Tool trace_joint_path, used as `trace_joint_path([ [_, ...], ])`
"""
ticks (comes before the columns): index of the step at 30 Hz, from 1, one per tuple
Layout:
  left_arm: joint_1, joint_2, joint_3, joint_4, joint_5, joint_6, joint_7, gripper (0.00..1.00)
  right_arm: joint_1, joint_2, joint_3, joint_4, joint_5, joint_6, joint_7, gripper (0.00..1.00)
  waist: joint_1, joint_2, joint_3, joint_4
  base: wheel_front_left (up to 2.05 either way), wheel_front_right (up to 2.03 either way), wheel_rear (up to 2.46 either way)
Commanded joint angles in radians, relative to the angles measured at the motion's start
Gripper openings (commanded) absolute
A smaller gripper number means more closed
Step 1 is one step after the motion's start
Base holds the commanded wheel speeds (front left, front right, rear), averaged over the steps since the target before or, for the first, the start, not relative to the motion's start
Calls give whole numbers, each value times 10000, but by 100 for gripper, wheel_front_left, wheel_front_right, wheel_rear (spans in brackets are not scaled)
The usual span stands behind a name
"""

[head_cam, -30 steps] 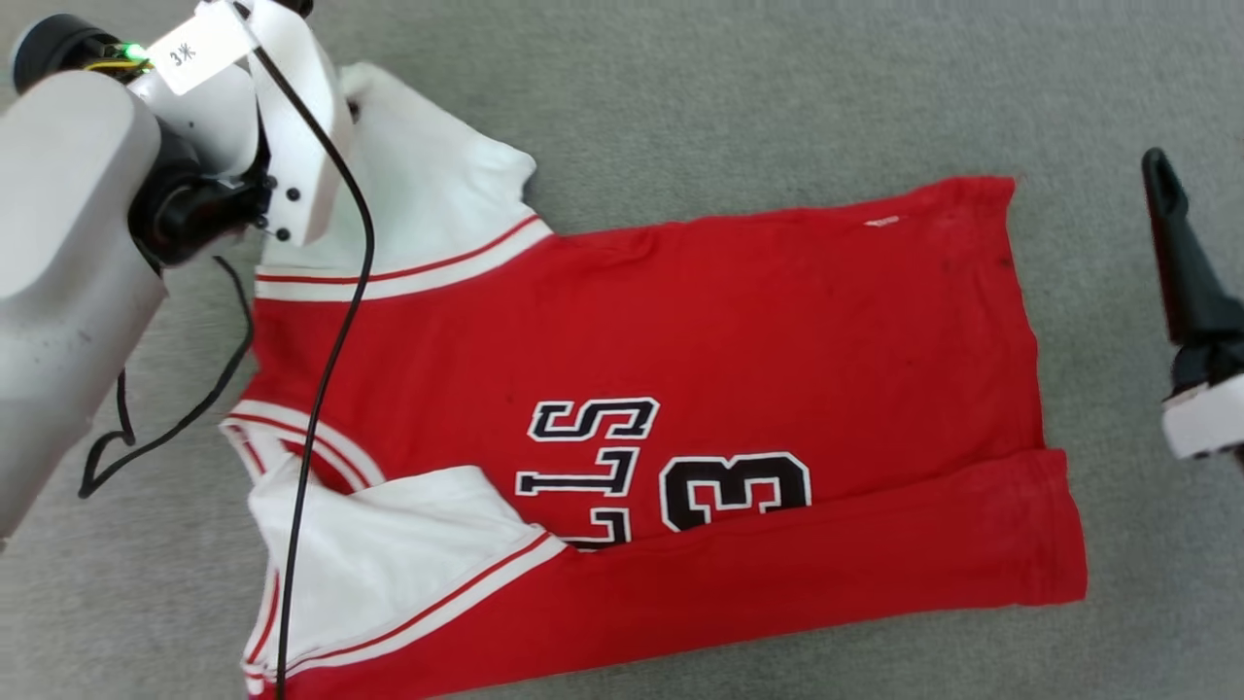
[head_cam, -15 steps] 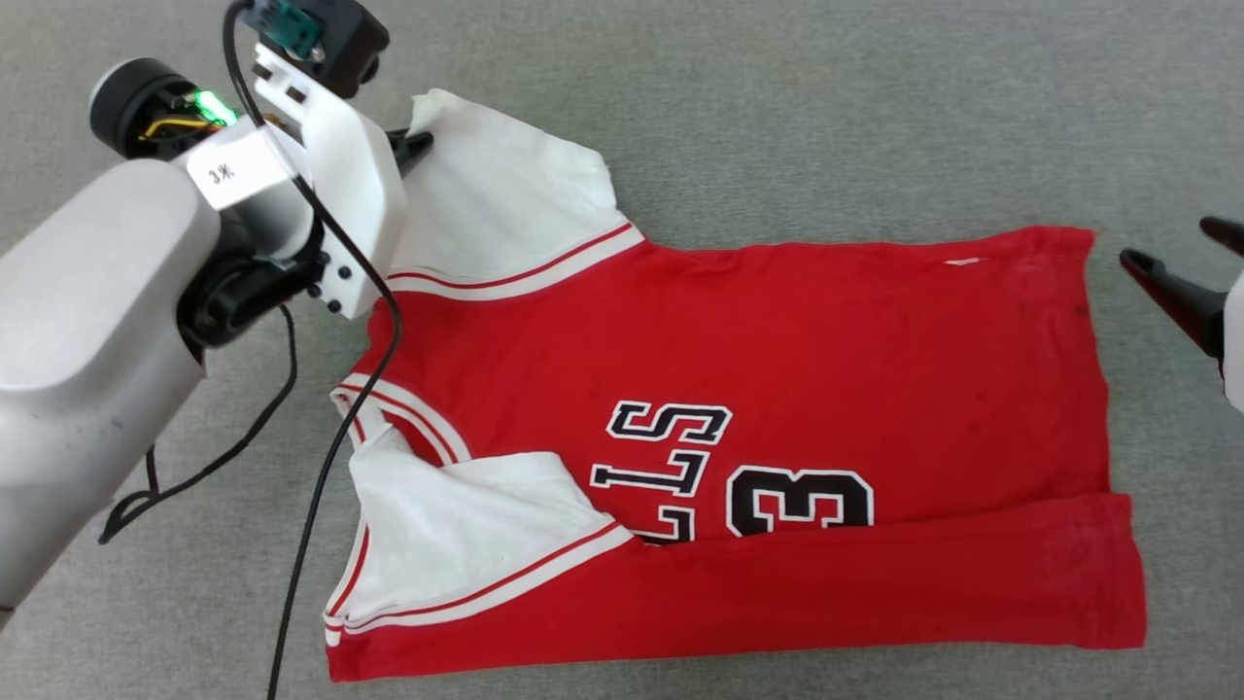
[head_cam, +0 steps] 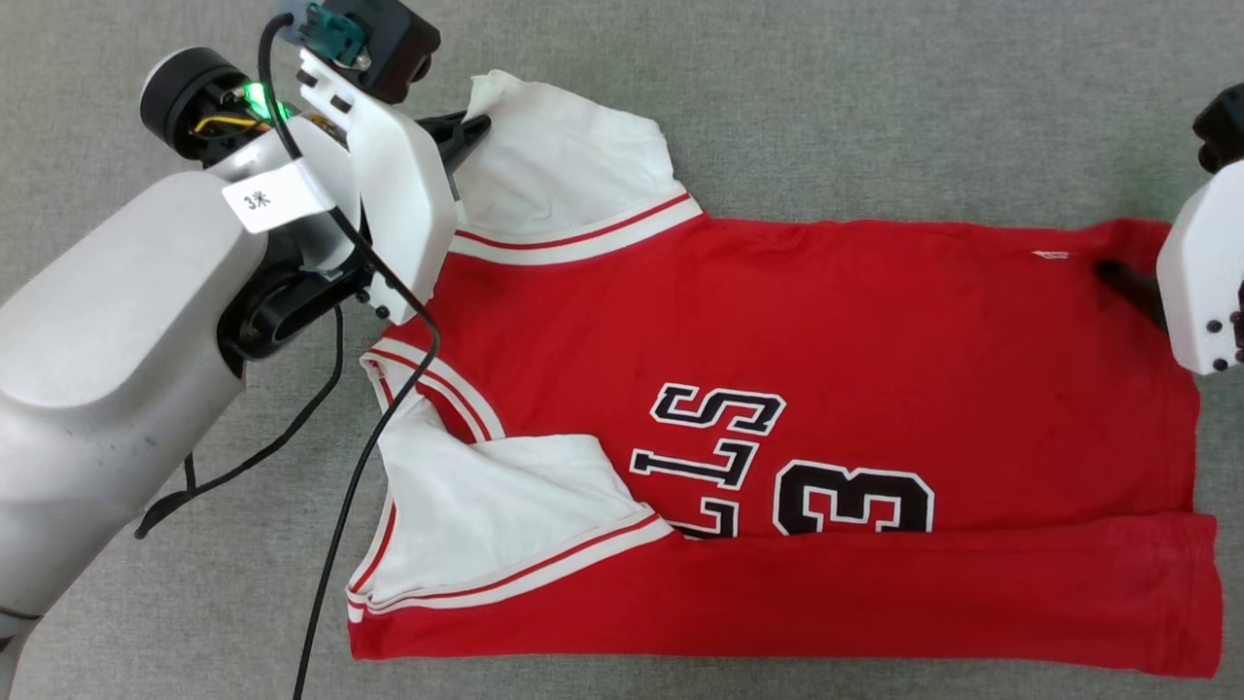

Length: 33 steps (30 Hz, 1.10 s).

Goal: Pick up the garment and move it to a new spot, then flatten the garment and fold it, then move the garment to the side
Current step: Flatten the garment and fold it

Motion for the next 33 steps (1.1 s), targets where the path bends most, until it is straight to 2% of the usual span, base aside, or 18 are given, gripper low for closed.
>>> trace_joint_path([
  [1, 36, -11, 56, -35, 46, 47, -78, 0, -53, 106, 218, 237, 52, -7, 14, 100, 0, 0, 123, 64, 0, 0, 0],
  [6, 176, -6, 82, 12, 35, 64, -277, 0, 157, 372, 1172, 1051, 408, -2, -463, 100, 0, 0, 212, 74, 0, 0, 0],
  [7, 204, -2, 80, 42, 16, 63, -308, 0, 130, 362, 1248, 1171, 484, 4, -658, 35, 0, 0, 197, 60, 0, 0, 0],
  [8, 231, 2, 92, 77, -8, 68, -341, 0, 100, 333, 1288, 1303, 549, 4, -842, 0, 0, 0, 161, 43, 0, 0, 0],
  [14, 594, 149, 164, 271, -108, 143, -779, 0, -147, 10, 1331, 1696, 854, -11, -2454, 0, 0, 0, -440, -159, 0, 0, 0],
  [20, 1529, 472, 159, 113, -363, 344, -1220, 0, 293, 57, 1668, 1512, 1176, -10, -4077, 0, 0, 0, -1375, -368, 0, 0, 0],
  [27, 3035, 1140, 96, -808, -614, 937, -1700, 0, 1406, -200, 1730, 911, 1064, -10, -5344, 0, 0, 0, -2240, -471, 0, 0, 0],
  [33, 4385, 1588, -80, -1646, -921, 1535, -1912, 0, 2845, -370, 1434, 305, 906, -10, -5812, 0, 0, 0, -2915, -420, 0, 0, 0],
])
